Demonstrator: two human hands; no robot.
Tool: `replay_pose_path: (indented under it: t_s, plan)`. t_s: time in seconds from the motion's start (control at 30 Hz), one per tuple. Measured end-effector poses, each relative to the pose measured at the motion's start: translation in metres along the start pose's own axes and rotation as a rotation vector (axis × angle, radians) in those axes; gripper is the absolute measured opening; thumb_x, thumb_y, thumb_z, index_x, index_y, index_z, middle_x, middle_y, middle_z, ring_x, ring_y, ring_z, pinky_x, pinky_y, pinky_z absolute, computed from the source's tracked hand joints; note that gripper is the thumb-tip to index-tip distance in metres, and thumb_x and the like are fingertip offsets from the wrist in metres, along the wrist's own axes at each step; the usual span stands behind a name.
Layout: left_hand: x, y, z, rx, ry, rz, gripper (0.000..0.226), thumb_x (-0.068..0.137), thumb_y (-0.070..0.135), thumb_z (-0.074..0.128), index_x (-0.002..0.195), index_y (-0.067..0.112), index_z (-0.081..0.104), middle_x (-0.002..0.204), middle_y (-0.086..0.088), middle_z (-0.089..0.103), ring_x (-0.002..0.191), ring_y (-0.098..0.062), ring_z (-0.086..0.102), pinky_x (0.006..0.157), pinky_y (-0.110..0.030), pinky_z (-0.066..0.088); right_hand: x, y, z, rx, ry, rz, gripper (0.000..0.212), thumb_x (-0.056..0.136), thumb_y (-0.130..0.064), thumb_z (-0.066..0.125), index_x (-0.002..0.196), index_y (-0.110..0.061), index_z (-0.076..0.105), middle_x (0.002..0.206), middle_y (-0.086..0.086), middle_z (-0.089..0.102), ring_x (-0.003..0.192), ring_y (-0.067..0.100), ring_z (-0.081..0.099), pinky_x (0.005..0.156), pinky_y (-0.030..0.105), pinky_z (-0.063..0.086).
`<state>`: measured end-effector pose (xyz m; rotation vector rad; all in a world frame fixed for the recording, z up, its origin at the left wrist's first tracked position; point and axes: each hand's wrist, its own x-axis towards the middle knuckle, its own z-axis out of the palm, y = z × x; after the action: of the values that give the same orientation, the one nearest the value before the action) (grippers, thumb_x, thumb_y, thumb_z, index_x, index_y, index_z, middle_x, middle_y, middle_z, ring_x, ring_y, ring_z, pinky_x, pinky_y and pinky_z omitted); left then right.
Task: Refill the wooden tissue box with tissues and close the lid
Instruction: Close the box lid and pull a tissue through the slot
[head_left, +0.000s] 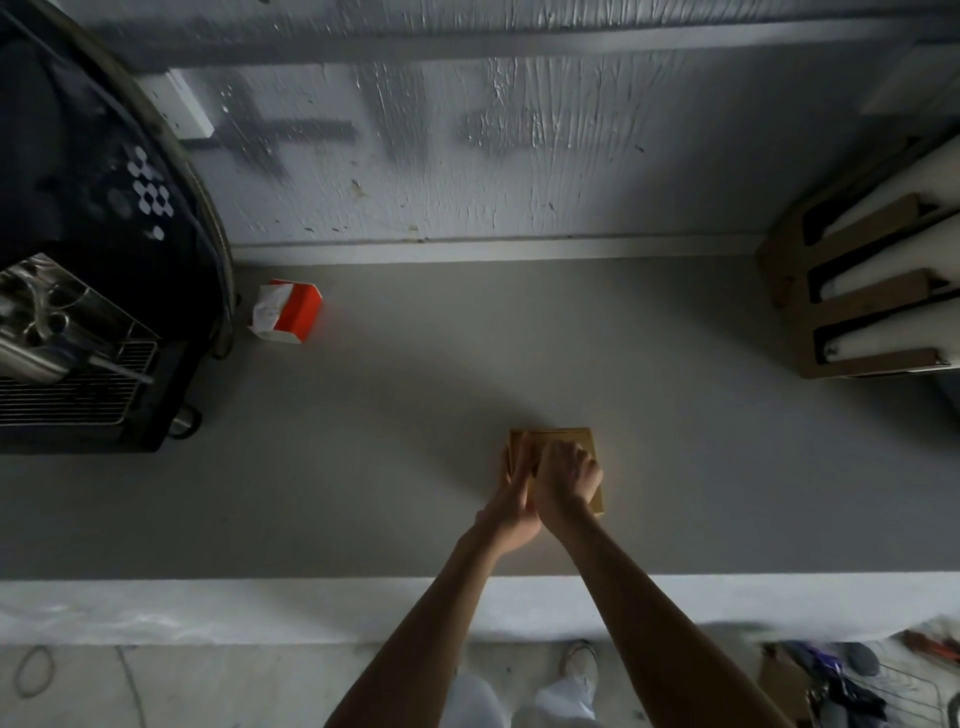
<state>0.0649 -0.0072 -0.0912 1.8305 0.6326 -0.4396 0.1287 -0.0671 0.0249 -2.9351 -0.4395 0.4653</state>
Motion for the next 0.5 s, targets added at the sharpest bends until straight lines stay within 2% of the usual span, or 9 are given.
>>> replay_pose_path:
  t_s: [0.13, 0.2, 0.3, 0.43, 0.5]
  plan:
    - [-0.042, 0.050, -0.016, 0.124, 0.037, -0.055, 0.101, 0.085, 0.048, 0.062, 0.140, 0.060, -0.022, 0.160, 0.008, -0.023, 0.137, -0.037, 0.040, 0.104, -0.058, 0.038, 0.000, 0.006, -0.003, -0.080, -0.024, -0.026, 0.027, 0.097, -0.030, 0.048, 0.094, -0.015, 0.069, 0.097, 0.005, 0.071, 0.091, 0.020, 0.067, 0.066, 0.028, 0.042]
    - [-0.048, 0.054, -0.018, 0.145, 0.054, -0.062, 0.103, 0.087, 0.044, 0.064, 0.139, 0.060, -0.024, 0.160, 0.007, -0.023, 0.136, -0.037, 0.041, 0.103, -0.056, 0.039, 0.002, 0.016, -0.002, -0.068, -0.031, -0.045, 0.027, 0.093, -0.036, 0.054, 0.090, -0.015, 0.070, 0.095, 0.006, 0.071, 0.086, 0.022, 0.068, 0.063, 0.027, 0.040]
    - [-0.052, 0.055, -0.021, 0.123, 0.077, -0.068, 0.113, 0.084, 0.040, 0.070, 0.126, 0.069, -0.030, 0.160, 0.008, -0.024, 0.140, -0.033, 0.037, 0.107, -0.052, 0.037, 0.005, 0.034, 0.001, 0.084, 0.010, -0.074, 0.028, 0.086, -0.041, 0.060, 0.081, -0.015, 0.070, 0.089, 0.007, 0.072, 0.076, 0.024, 0.068, 0.062, 0.031, 0.051]
    - [-0.055, 0.056, -0.019, 0.117, 0.079, -0.039, 0.111, 0.087, 0.029, 0.069, 0.143, 0.052, -0.023, 0.161, 0.004, -0.023, 0.142, -0.033, 0.031, 0.104, -0.044, 0.039, -0.003, 0.058, 0.008, 0.133, 0.079, -0.238, 0.014, 0.084, -0.033, 0.064, 0.081, -0.020, 0.067, 0.096, 0.001, 0.064, 0.073, 0.020, 0.063, 0.057, 0.030, 0.052]
    - [-0.052, 0.057, -0.019, 0.091, 0.097, -0.004, 0.112, 0.087, 0.023, 0.071, 0.148, 0.042, -0.021, 0.162, -0.002, -0.019, 0.142, -0.036, 0.029, 0.103, -0.043, 0.041, -0.011, 0.069, 0.011, 0.158, 0.134, -0.292, 0.006, 0.083, -0.027, 0.065, 0.079, -0.022, 0.063, 0.093, -0.001, 0.061, 0.068, 0.019, 0.061, 0.054, 0.027, 0.047]
